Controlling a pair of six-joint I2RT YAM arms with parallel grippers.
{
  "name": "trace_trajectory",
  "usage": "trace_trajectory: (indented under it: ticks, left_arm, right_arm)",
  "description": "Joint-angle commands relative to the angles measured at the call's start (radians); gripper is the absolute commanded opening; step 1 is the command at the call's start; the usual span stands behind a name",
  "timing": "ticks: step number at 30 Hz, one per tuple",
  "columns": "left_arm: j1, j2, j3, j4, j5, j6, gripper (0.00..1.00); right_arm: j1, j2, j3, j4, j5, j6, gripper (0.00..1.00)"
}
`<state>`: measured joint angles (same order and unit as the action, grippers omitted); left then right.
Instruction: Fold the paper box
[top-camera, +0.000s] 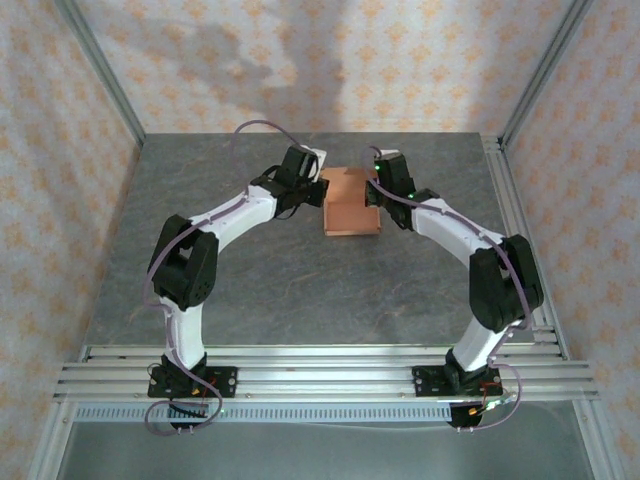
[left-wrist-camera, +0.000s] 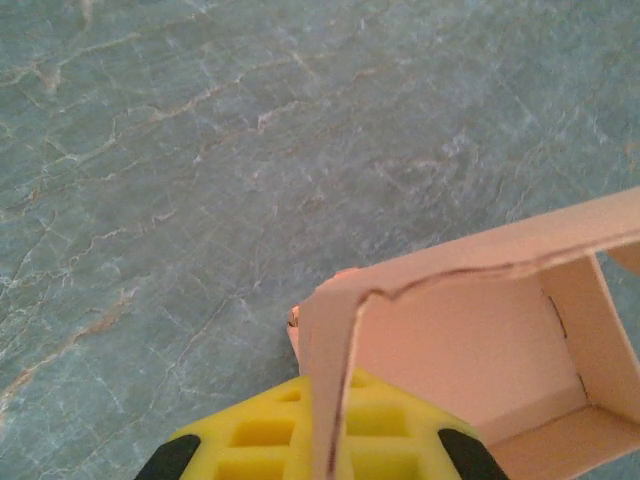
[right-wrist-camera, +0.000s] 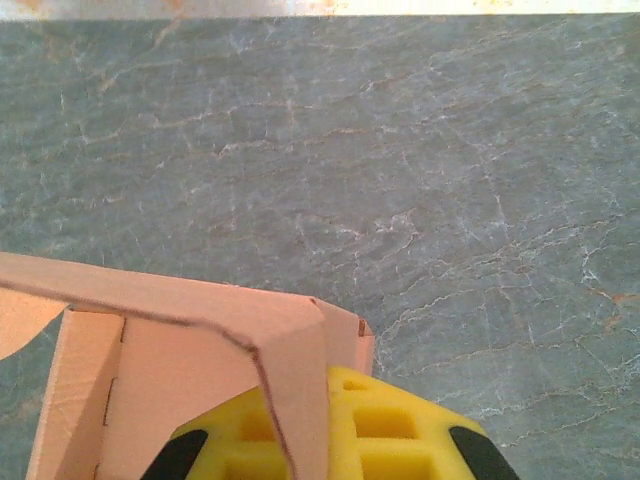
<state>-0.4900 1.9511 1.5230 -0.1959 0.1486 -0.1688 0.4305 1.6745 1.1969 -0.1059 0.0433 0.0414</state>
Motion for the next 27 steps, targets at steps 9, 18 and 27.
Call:
trace_trajectory:
  ticks: [9,18,27]
  left_arm:
    - [-0.049,-0.035,-0.073,0.151,-0.106,-0.165,0.00]
    - [-0.059,-0.024,-0.110,0.191,-0.130,-0.221,0.00]
    - [-0.081,0.019,-0.072,0.161,-0.149,-0.275,0.00]
  right_arm:
    - [0.051,-0.062,-0.068,0.226,0.137,0.068,0.00]
    - [0.062,-0.048,-0.139,0.300,0.159,0.083,0.00]
    - [0.062,-0.020,-0.177,0.344,0.098,0.027,0.00]
